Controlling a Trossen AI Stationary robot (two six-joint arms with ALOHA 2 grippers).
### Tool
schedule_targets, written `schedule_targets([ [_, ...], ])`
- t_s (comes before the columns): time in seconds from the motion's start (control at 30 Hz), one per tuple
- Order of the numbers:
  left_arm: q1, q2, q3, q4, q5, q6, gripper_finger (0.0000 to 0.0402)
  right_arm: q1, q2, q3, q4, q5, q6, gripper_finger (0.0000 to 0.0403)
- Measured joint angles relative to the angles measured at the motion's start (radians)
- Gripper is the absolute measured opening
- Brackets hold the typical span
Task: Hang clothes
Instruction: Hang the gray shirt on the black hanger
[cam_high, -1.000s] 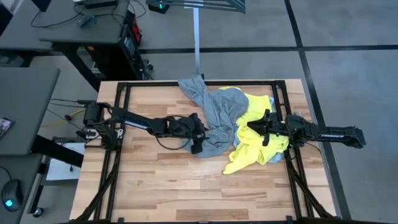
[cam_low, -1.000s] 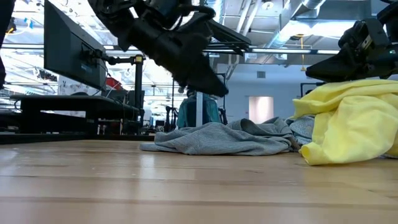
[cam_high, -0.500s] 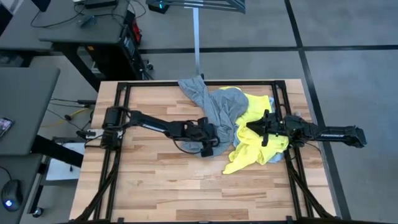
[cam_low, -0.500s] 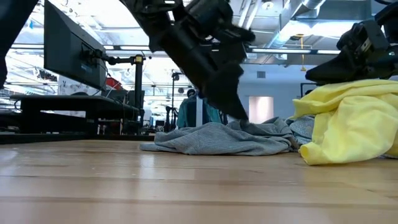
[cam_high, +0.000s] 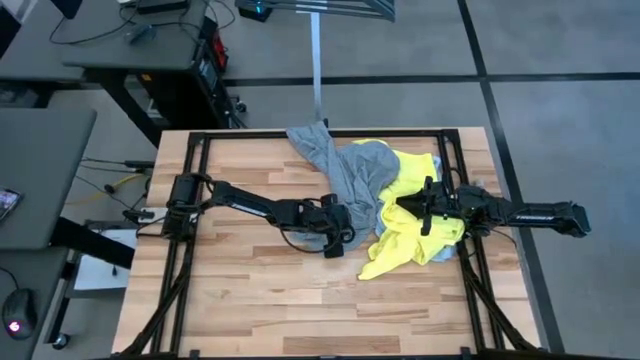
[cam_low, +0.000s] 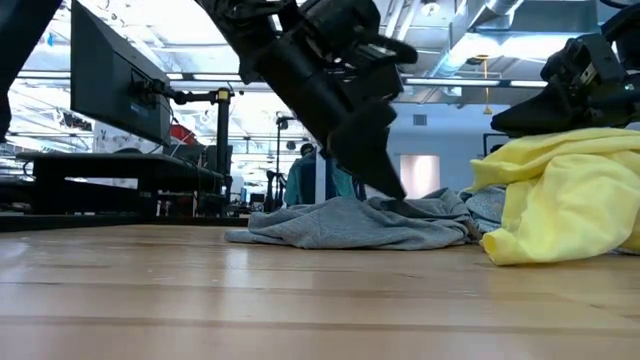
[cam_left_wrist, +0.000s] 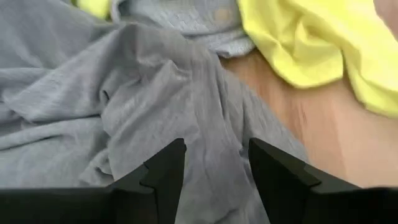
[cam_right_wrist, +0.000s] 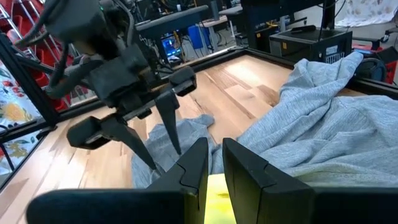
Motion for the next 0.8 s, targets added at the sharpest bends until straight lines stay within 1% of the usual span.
schedule_targets([
  [0.13,0.019,0.035,-0.002,-0.021,-0.005,-0.020,0.0162,0.000,0.000,0.000,0.000,0.000,0.000,0.0040],
  [0.23,0.020,0.043,-0.002,-0.003,-0.046,-0.046,0.0152,0.000,0.000,0.000,0.000,0.000,0.000,0.0040],
  [0.27,0.020,0.043,-0.002,-0.004,-0.062,-0.048,0.0142,0.000,0.000,0.000,0.000,0.000,0.000,0.0040],
  [0.33,0.020,0.043,-0.002,-0.004,-0.095,-0.048,0.0106,0.000,0.000,0.000,0.000,0.000,0.000,0.0040],
  [0.43,0.021,0.031,-0.002,-0.030,-0.120,-0.021,0.0028,0.000,0.000,-0.001,0.002,0.000,0.000,0.0040],
  [0.47,0.019,0.020,-0.002,-0.048,-0.124,-0.017,0.0015,0.000,0.000,-0.001,0.007,0.002,0.000,0.0040],
  [0.5,0.016,0.004,-0.002,-0.080,-0.128,-0.015,0.0012,0.000,0.000,-0.002,0.014,0.002,0.000,0.0040],
  [0.6,0.007,-0.064,-0.002,-0.192,-0.131,-0.011,0.0005,0.000,0.000,-0.006,0.043,0.006,-0.007,0.0040],
  [0.67,0.003,-0.122,-0.002,-0.280,-0.131,0.011,0.0002,0.000,0.000,-0.006,0.079,0.006,-0.040,0.0040],
  [0.8,0.012,-0.249,-0.014,-0.394,-0.132,0.063,0.0001,-0.006,0.008,-0.006,0.124,0.006,-0.117,0.0040],
])
